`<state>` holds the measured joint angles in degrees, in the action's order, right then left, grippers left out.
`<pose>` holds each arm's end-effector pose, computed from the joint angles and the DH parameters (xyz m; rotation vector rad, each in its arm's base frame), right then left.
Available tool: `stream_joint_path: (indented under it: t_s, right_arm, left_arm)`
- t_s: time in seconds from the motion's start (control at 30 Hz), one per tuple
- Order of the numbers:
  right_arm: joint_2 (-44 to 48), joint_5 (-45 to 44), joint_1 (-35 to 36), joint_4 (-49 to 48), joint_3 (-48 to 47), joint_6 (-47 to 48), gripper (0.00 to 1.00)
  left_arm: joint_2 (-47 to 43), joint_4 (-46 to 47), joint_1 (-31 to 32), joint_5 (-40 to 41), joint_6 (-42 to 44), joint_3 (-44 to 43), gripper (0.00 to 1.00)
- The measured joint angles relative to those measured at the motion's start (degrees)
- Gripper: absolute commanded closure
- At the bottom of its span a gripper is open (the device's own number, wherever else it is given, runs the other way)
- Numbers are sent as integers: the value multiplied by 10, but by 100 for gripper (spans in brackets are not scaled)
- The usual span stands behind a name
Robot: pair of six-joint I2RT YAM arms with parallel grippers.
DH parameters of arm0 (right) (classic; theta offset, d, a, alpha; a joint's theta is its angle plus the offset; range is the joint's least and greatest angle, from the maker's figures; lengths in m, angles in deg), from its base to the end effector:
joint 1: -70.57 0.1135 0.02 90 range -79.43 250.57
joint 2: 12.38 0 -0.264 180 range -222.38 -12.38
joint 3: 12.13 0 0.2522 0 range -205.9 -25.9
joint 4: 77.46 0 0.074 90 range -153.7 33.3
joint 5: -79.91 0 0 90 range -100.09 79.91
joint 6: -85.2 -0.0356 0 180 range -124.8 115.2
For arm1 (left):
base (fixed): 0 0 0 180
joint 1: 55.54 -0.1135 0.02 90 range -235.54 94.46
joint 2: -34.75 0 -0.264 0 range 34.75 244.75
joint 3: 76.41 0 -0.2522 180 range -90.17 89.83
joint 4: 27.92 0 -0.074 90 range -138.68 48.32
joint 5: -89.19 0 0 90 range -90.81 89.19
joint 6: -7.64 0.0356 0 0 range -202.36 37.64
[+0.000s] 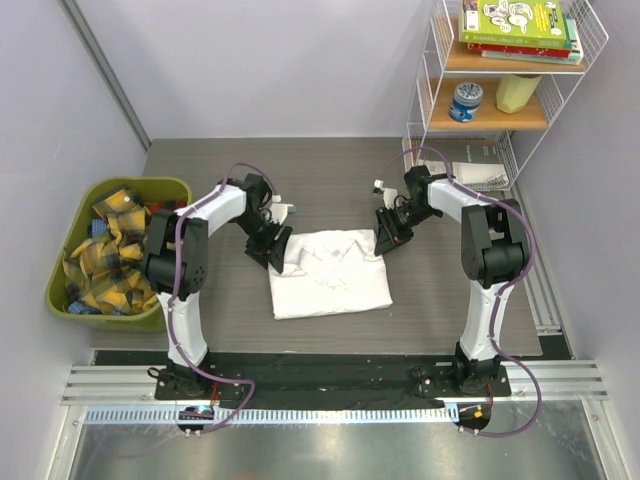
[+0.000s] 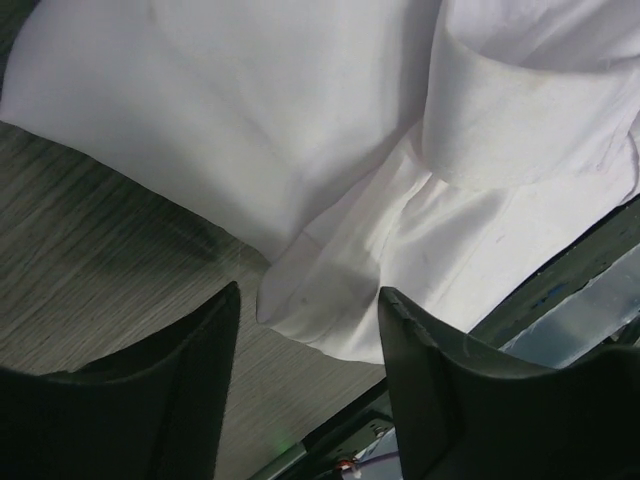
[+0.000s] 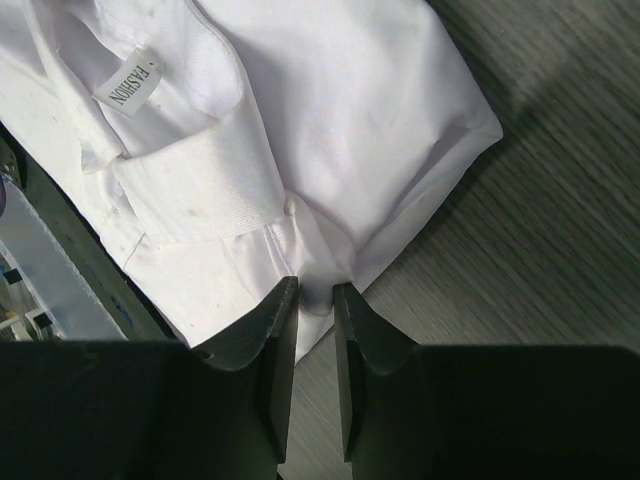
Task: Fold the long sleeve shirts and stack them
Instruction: Fold the shirt
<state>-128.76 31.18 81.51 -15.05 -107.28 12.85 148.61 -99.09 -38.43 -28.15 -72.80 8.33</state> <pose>0.3721 0.0958 0.1585 -0.7501 2.7060 1.0463 0.3452 -0.1234 0.1689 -0.6995 -2.9445 0.7349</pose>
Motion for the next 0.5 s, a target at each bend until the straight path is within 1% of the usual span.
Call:
stream_joint_path:
  t_s: [0.03, 0.07, 0.13, 0.17, 0.23, 0.33, 0.5]
  right_arm:
    - [0, 0, 0, -1, 0, -1, 79]
    - [0, 0, 0, -2, 0, -2, 86]
    - [0, 0, 0, -4, 0, -5, 93]
    - [0, 0, 0, -5, 0, -5, 98]
    - [0, 0, 0, -6, 0, -5, 99]
    - [4, 2, 0, -8, 0, -6, 99]
    - [21, 5, -3, -21, 0, -6, 99]
  left_arm:
    - [1, 1, 0, 2, -3, 0, 56]
    - [2, 2, 0, 3, -4, 0, 66]
    - [3, 3, -2, 0, -7, -1, 76]
    - [3, 3, -3, -3, -7, -1, 84]
    - [2, 6, -5, -14, -7, -1, 94]
    - [-9, 10, -8, -26, -5, -1, 100]
    - [-51, 25, -9, -29, 3, -3, 100]
